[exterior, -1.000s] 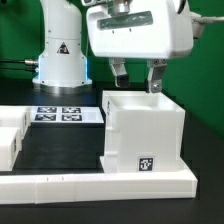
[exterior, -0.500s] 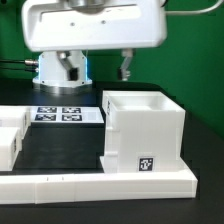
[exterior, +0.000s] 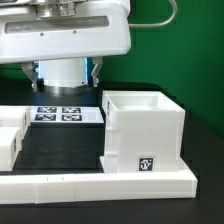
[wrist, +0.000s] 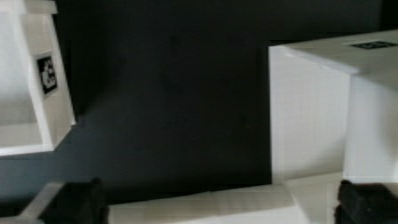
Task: Assemble drawer
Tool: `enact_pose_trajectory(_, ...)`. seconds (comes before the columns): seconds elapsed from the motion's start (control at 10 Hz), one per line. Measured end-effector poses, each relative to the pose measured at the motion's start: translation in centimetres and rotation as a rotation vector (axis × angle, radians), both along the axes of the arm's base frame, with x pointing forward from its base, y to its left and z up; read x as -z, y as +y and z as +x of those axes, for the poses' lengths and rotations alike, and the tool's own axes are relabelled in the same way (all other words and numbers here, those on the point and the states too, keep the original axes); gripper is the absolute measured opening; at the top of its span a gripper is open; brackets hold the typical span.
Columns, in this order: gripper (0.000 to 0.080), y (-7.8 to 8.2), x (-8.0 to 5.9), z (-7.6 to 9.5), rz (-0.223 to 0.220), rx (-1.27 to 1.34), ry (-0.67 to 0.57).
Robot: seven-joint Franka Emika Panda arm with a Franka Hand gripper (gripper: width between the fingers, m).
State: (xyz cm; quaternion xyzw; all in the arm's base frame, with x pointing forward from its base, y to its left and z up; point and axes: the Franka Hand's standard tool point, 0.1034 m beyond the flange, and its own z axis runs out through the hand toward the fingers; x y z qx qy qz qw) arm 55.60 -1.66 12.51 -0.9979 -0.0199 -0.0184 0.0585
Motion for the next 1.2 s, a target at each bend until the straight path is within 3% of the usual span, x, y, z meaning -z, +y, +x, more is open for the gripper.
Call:
enact_pose_trajectory(0.2,0.0649,-0.7,1.3,-1.0,-0.021,-0.057,0.024)
enact_pose_trajectory(0.4,0.0649,-1.7,2.9,-2.6,-0.071,-0.048,0.042)
enact_pose_trajectory(0.8,0.0649,-3.7,6.3,-4.3,-0.102,-0.001,0.04)
enact_pose_trajectory(1.2,0.0649,-3.6,6.4,-4.3,-0.101,-0.002,0.04)
